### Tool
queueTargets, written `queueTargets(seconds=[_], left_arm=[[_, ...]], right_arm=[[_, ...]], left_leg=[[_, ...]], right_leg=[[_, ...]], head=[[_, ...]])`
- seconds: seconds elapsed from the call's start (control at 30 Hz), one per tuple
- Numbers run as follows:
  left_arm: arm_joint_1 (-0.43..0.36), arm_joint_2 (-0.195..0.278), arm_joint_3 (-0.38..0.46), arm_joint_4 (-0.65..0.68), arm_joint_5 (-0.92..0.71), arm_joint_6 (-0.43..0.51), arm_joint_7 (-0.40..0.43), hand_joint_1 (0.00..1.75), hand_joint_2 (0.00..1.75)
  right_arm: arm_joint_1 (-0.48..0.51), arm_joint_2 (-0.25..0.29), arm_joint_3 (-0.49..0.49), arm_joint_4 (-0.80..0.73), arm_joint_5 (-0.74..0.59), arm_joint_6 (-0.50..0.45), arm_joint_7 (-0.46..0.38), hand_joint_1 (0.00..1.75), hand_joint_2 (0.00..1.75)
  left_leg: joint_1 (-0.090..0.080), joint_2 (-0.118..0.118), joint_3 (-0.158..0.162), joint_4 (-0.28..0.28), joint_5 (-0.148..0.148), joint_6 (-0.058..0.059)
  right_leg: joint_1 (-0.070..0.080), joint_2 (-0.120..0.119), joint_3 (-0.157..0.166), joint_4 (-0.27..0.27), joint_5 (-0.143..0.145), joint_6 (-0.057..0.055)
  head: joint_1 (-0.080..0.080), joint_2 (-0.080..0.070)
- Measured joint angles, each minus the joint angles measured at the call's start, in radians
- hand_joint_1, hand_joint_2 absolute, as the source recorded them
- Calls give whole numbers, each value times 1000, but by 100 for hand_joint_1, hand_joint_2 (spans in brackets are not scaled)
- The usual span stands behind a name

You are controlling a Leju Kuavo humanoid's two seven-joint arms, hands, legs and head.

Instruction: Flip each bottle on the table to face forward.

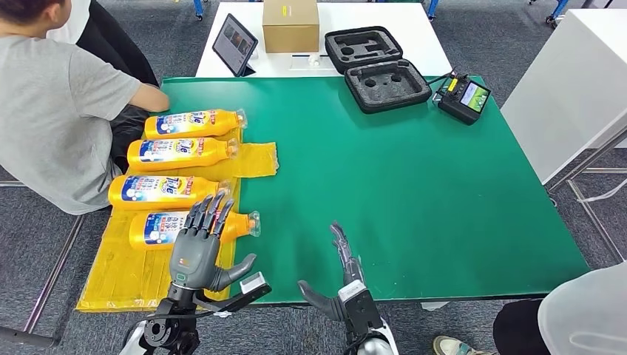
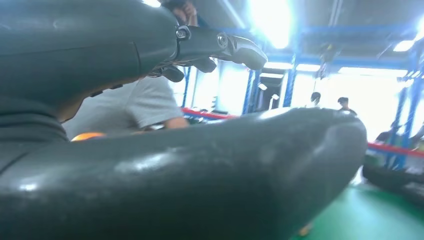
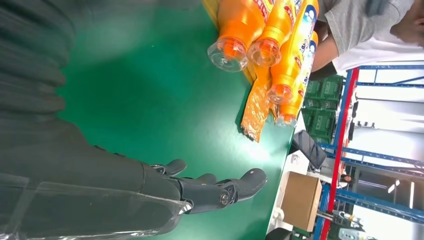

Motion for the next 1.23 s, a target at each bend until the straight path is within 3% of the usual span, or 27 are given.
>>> queueTargets(seconds=[0.03,0.27,0.37,0.53,0.6,0.8,1.23], left_arm=[[7,-1,-1,-24,11,1,-29,0,175],[45,-64,68,-177,120,3,-346,0,175],[49,-98,100,-195,287,3,-445,0,175],[60,-94,40,-154,586,-28,-418,0,175],[70,-87,-2,-140,643,-38,-406,0,175],[85,-58,-79,-119,762,-9,-392,0,175],[88,-34,-116,-113,768,-8,-392,0,175]], right_arm=[[2,0,0,-1,-1,-2,0,0,175],[9,0,7,-8,-8,-15,0,0,175],[12,-1,21,-29,1,-76,0,0,175],[52,-5,44,-153,21,-270,0,0,175],[74,0,41,-208,49,-300,-1,0,175],[139,50,0,-334,215,-307,-1,0,175],[168,71,-33,-398,222,-307,-1,0,175]], left_leg=[[0,0,0,0,0,0],[0,0,0,0,0,0],[0,0,0,0,0,0],[0,0,0,0,0,0],[0,0,0,0,0,0],[0,0,0,0,0,0],[0,0,0,0,0,0]], right_leg=[[0,0,0,0,0,0],[-1,0,0,0,0,0],[-1,0,0,0,0,0],[0,-2,0,0,0,0],[0,-2,0,0,0,0],[0,-2,0,0,-1,0],[-1,-2,0,0,0,0]], head=[[0,0],[0,0],[0,0],[0,0],[0,0],[0,0],[0,0]])
